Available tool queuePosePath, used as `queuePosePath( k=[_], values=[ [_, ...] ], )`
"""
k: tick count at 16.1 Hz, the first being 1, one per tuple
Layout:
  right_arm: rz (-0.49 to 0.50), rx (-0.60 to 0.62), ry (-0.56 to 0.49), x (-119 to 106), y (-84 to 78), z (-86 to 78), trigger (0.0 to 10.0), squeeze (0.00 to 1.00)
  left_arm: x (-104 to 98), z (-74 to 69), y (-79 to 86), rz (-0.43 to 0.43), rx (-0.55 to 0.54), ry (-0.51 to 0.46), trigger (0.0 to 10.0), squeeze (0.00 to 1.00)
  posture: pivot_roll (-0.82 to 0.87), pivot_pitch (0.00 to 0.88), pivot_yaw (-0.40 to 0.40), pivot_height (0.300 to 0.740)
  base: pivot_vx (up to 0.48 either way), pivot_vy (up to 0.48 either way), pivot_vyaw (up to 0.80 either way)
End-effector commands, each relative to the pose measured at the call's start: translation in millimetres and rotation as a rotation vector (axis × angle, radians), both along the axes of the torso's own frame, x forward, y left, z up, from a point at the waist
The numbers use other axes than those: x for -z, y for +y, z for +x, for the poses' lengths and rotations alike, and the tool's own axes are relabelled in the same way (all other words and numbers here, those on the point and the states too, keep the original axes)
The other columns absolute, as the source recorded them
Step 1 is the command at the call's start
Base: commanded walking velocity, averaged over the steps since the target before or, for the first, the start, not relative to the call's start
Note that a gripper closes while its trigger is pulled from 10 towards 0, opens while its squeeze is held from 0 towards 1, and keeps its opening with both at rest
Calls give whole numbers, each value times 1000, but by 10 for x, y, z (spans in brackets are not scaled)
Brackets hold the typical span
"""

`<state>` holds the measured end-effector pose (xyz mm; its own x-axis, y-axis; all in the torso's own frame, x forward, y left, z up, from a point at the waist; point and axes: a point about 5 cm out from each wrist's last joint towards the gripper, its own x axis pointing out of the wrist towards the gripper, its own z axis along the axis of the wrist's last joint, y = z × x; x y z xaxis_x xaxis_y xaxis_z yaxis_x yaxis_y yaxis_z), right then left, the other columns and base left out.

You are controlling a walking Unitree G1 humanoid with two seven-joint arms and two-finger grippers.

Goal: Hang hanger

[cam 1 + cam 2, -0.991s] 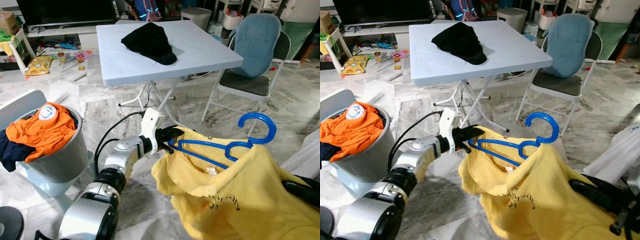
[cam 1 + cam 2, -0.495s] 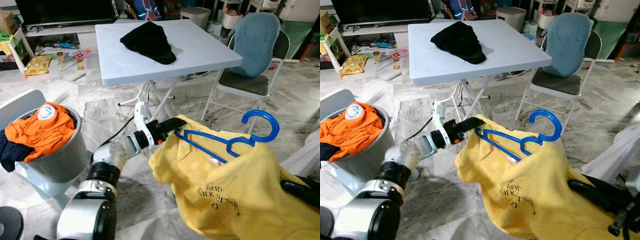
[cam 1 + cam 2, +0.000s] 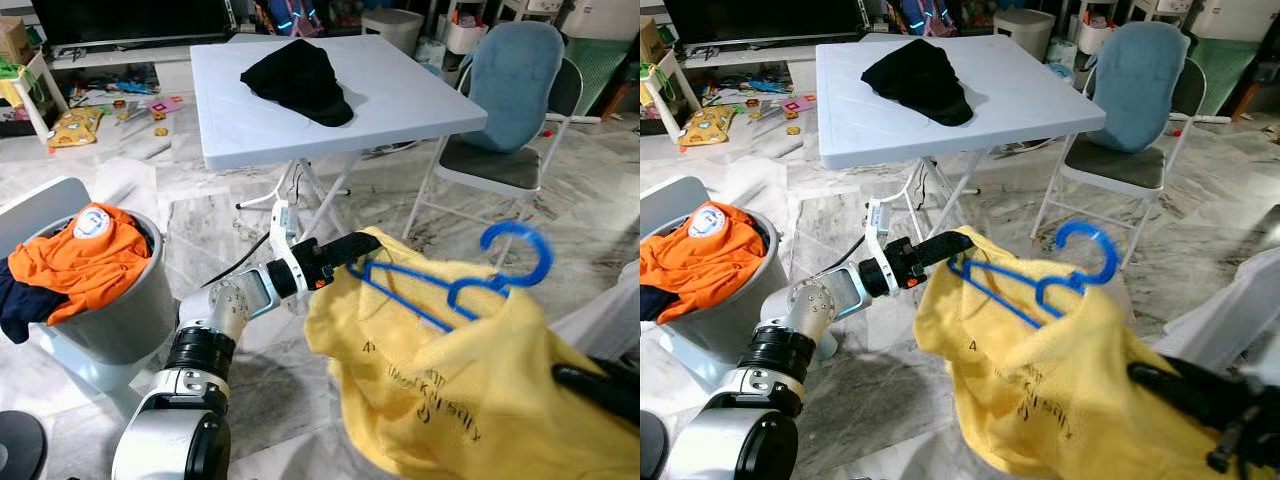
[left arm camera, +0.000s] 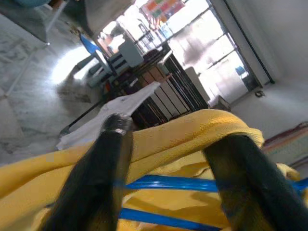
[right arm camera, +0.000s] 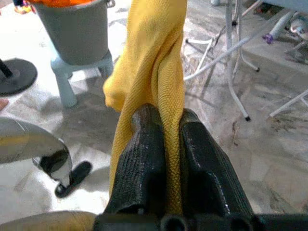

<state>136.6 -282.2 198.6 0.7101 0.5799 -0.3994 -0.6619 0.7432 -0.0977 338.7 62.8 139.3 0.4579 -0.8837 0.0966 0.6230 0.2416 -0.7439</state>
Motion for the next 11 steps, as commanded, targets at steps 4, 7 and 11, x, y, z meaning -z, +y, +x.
queuePosePath(
  k=[4, 7, 11],
  values=[
    [-76, 60, -15, 89, -22, 103, 10000, 0, -9, -139, -145, 220, 46, -252, 10000, 1000, -76, 12, -40, 740, 0, 0, 0],
    [-94, 82, -48, 140, 21, 195, 10000, 0, 232, -182, -195, 530, 30, -420, 10000, 1000, -78, 14, -41, 740, 0, 0, 0],
    [-117, 130, -94, 204, 26, 313, 10000, 0, 221, -296, -226, 508, 53, -537, 10000, 1000, -72, 16, -44, 740, 0, 0, 0]
  ],
)
